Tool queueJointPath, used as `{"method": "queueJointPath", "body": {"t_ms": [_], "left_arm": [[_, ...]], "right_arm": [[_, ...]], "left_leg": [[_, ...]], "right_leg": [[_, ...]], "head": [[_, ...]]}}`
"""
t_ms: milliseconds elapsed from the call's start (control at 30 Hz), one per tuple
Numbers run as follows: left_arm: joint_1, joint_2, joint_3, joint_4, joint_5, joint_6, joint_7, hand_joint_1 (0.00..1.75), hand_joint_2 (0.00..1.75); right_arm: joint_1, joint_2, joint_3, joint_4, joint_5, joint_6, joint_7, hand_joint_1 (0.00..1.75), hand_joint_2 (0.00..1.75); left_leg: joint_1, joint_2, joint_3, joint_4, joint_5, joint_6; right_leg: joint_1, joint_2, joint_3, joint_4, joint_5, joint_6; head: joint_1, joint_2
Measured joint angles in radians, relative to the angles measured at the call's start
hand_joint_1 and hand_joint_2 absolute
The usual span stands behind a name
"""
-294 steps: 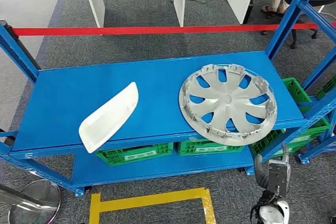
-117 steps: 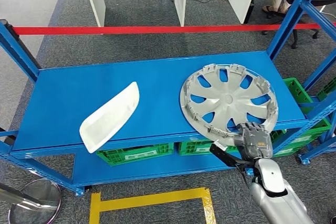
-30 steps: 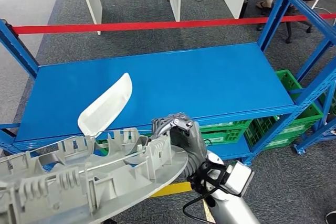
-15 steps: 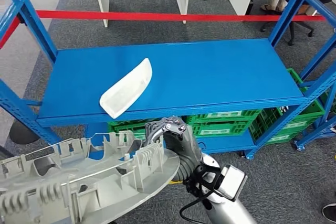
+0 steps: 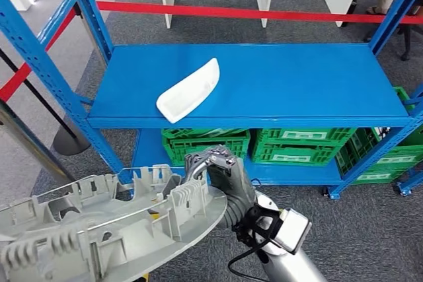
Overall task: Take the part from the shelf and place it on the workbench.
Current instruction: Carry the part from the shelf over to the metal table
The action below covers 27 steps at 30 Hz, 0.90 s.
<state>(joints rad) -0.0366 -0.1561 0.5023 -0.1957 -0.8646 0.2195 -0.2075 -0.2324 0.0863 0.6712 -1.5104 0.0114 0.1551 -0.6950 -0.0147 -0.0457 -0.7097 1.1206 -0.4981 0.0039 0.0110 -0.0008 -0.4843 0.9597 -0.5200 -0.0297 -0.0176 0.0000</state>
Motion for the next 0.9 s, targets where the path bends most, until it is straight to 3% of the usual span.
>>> {"method": "queueJointPath", "body": {"t_ms": [33, 67, 100, 133, 200, 233, 300, 367, 433, 500, 567, 600, 633, 700, 767, 800, 833, 900], "left_arm": [[-0.003, 0.002, 0.0, 0.0, 0.0, 0.0, 0.0, 0.0, 1.75], [-0.005, 0.004, 0.0, 0.0, 0.0, 0.001, 0.0, 0.0, 1.75], [-0.006, 0.005, 0.0, 0.0, 0.001, 0.001, 0.0, 0.0, 1.75], [-0.006, 0.007, 0.001, 0.0, 0.001, 0.001, 0.001, 0.0, 1.75], [-0.005, 0.009, 0.001, 0.0, 0.001, -0.002, 0.001, 0.0, 1.75], [-0.005, 0.008, 0.0, 0.0, 0.0, -0.003, 0.001, 0.0, 1.75], [-0.003, 0.003, -0.001, 0.0, 0.0, -0.006, 0.0, 0.0, 1.75], [0.0, 0.0, -0.001, 0.001, 0.0, -0.006, -0.002, 0.0, 1.75], [0.006, 0.0, 0.0, 0.002, 0.002, -0.006, -0.005, 0.0, 1.75], [0.005, 0.0, 0.0, 0.003, 0.003, -0.008, -0.009, 0.0, 1.75], [0.001, 0.0, 0.001, 0.003, 0.002, -0.013, -0.012, 0.0, 1.75], [0.001, -0.001, 0.001, 0.003, 0.001, -0.017, -0.013, 0.0, 1.75], [0.001, -0.001, 0.001, 0.003, 0.001, -0.021, -0.015, 0.0, 1.75], [0.0, -0.001, 0.001, 0.003, -0.001, -0.03, -0.018, 0.0, 1.75], [-0.003, -0.001, 0.0, 0.003, -0.002, -0.036, -0.02, 0.0, 1.75], [-0.004, -0.001, 0.0, 0.003, -0.003, -0.039, -0.021, 0.0, 1.75], [-0.004, 0.0, 0.0, 0.003, -0.004, -0.041, -0.022, 0.0, 1.75], [-0.001, 0.002, 0.0, 0.003, -0.005, -0.044, -0.025, 0.0, 1.75]], "right_arm": [[0.001, -0.001, 0.0, 0.0, -0.002, 0.0, -0.001, 1.75, 1.75], [0.002, -0.003, 0.0, 0.0, -0.003, 0.0, -0.001, 1.75, 1.75], [0.002, -0.005, -0.001, 0.0, -0.003, 0.001, -0.001, 1.75, 1.75], [0.003, -0.007, -0.001, 0.0, -0.003, 0.001, -0.001, 1.75, 1.75], [0.003, -0.009, -0.001, 0.0, -0.003, 0.002, -0.001, 1.75, 1.75], [0.003, -0.009, -0.001, -0.001, -0.003, 0.003, -0.001, 1.75, 1.75], [0.002, -0.01, -0.002, -0.004, -0.002, 0.003, -0.002, 1.75, 1.75], [0.002, -0.011, -0.002, -0.005, 0.003, 0.003, -0.002, 1.75, 1.75], [0.003, -0.012, -0.002, -0.005, 0.008, 0.002, -0.002, 1.75, 1.75], [0.005, -0.014, -0.002, -0.005, 0.014, 0.0, -0.001, 1.75, 1.75], [0.007, -0.018, -0.002, -0.005, 0.018, -0.004, -0.001, 1.75, 1.75], [0.008, -0.02, -0.001, -0.005, 0.019, -0.006, -0.001, 1.75, 1.75], [0.009, -0.021, -0.001, -0.005, 0.02, -0.008, 0.0, 1.75, 1.75], [0.009, -0.023, -0.001, -0.005, 0.023, -0.012, 0.0, 1.75, 1.75], [0.009, -0.024, 0.0, -0.007, 0.024, -0.016, -0.001, 1.75, 1.75], [0.009, -0.024, 0.0, -0.008, 0.025, -0.019, -0.001, 1.75, 1.75], [0.01, -0.025, 0.0, -0.009, 0.025, -0.021, -0.001, 1.75, 1.75], [0.01, -0.026, 0.001, -0.011, 0.025, -0.026, -0.001, 1.75, 1.75]], "left_leg": [[0.006, 0.014, -0.008, 0.062, -0.046, -0.008], [0.013, 0.021, -0.012, 0.121, -0.067, -0.015], [0.02, 0.026, -0.007, 0.162, -0.063, -0.023], [0.026, 0.03, 0.008, 0.175, -0.038, -0.031], [0.039, 0.054, 0.078, 0.107, 0.012, -0.051], [0.039, 0.078, 0.122, 0.043, 0.01, -0.058], [0.034, 0.112, 0.177, -0.058, -0.027, -0.053], [0.029, 0.102, 0.176, -0.085, -0.037, -0.03], [0.029, 0.083, 0.156, -0.087, -0.021, -0.005], [0.027, 0.063, 0.135, -0.088, -0.002, 0.018], [0.02, 0.039, 0.112, -0.086, 0.016, 0.027], [0.016, 0.027, 0.101, -0.085, 0.026, 0.028], [0.012, 0.015, 0.089, -0.084, 0.034, 0.029], [0.007, -0.012, 0.07, -0.082, 0.052, 0.029], [0.006, -0.036, 0.054, -0.082, 0.07, 0.023], [0.008, -0.047, 0.046, -0.083, 0.082, 0.019], [0.011, -0.059, 0.039, -0.086, 0.094, 0.012], [0.011, -0.076, 0.03, -0.095, 0.111, -0.001]], "right_leg": [[-0.001, -0.017, -0.012, 0.002, 0.008, 0.0], [-0.002, -0.033, -0.025, 0.006, 0.015, 0.002], [-0.004, -0.05, -0.04, 0.012, 0.022, 0.005], [-0.008, -0.065, -0.057, 0.02, 0.028, 0.009], [-0.014, -0.091, -0.091, 0.044, 0.035, 0.02], [-0.015, -0.102, -0.105, 0.056, 0.037, 0.026], [-0.009, -0.12, -0.123, 0.071, 0.045, 0.039], [-0.007, -0.138, -0.134, 0.074, 0.058, 0.05], [-0.014, -0.109, -0.149, 0.091, 0.031, 0.06], [-0.019, -0.042, -0.175, 0.174, -0.056, 0.064], [-0.017, -0.007, -0.2, 0.294, -0.13, 0.06], [-0.014, -0.002, -0.2, 0.33, -0.137, 0.055], [-0.012, 0.001, -0.185, 0.333, -0.122, 0.049], [-0.008, 0.021, -0.109, 0.237, -0.065, 0.034], [-0.009, 0.076, -0.022, 0.103, -0.046, 0.026], [-0.009, 0.096, 0.001, 0.061, -0.05, 0.026], [-0.009, 0.103, 0.01, 0.042, -0.054, 0.028], [-0.008, 0.073, 0.003, 0.03, -0.038, 0.028]], "head": [[-0.002, 0.0], [-0.003, 0.0], [-0.002, 0.0], [-0.002, 0.0], [-0.003, 0.0], [-0.006, 0.0], [-0.009, 0.0], [-0.008, 0.0], [-0.008, 0.0], [-0.005, 0.0], [-0.003, 0.0], [-0.003, 0.0], [-0.003, 0.0], [-0.003, 0.0], [-0.004, 0.0], [-0.004, 0.0], [-0.003, 0.0], [0.0, 0.0]]}}
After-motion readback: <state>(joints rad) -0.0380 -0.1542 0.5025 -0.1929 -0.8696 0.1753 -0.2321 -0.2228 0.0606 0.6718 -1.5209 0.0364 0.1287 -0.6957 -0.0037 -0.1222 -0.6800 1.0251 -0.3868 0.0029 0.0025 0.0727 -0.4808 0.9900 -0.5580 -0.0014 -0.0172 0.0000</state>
